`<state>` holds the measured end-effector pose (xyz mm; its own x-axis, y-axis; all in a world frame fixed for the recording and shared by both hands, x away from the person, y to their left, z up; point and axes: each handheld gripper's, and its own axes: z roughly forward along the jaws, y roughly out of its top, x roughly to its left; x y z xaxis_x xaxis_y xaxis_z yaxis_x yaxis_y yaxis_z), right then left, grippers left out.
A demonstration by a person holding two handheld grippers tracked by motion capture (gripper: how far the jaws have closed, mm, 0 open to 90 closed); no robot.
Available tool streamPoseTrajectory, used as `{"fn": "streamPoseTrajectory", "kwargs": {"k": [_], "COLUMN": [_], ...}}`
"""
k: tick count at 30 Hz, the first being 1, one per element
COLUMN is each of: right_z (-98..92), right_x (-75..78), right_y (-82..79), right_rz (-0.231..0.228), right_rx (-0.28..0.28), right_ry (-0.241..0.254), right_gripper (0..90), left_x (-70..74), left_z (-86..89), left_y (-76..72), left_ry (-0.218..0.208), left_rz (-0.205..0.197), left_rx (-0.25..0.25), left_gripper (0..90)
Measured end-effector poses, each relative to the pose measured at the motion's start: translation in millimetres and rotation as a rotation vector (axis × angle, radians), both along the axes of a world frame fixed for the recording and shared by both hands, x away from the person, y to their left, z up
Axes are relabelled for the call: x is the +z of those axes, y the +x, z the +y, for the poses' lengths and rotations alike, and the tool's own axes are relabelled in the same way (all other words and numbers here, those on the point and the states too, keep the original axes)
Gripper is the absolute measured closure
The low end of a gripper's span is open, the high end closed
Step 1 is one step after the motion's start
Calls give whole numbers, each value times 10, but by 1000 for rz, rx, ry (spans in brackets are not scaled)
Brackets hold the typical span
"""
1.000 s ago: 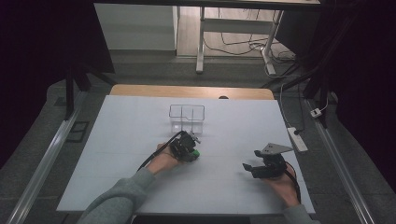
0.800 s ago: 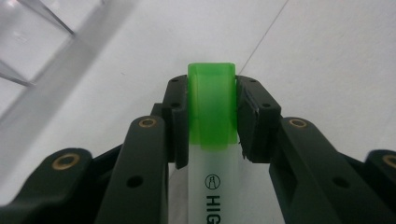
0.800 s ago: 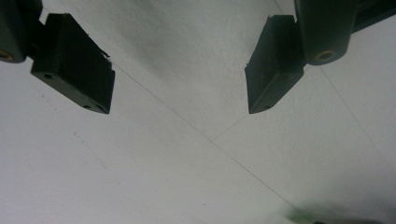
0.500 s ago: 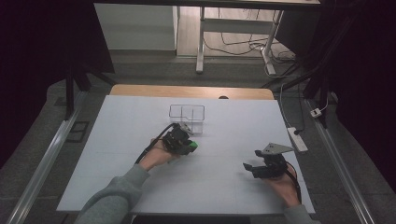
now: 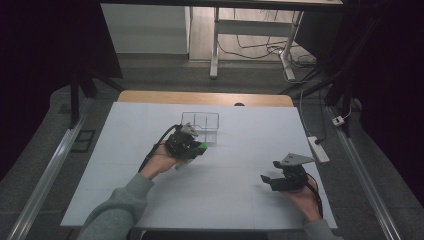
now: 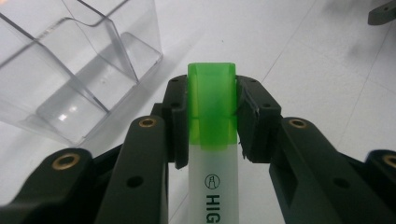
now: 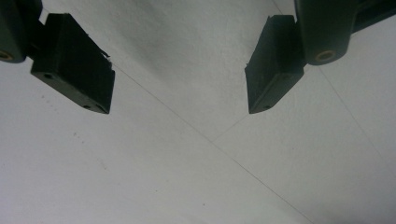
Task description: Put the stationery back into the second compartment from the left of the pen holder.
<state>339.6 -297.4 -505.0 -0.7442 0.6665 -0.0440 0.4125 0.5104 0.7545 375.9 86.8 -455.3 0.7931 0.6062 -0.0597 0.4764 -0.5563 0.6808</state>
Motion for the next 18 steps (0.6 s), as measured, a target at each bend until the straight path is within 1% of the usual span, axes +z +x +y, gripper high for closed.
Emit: {"fn": "streamPoseTrajectory", "kwargs": {"k": [2, 3, 18], "right_z": [-1, -2, -2], "right_x": [-1, -2, -13], "right_y": [0, 0, 3], "right_rz": [1, 1, 4], "right_rx": [0, 0, 0], "right_ry": [-2, -2, -5], "right_gripper": [237, 237, 237], "left_x": [8, 21, 147], "left_z": [14, 36, 244], "left_y": [2, 3, 8], "left_ry": [-4, -13, -79], "left_rz": [-3, -6, -52], "left_rx": [0, 6, 45], "left_gripper": [667, 667, 667]}}
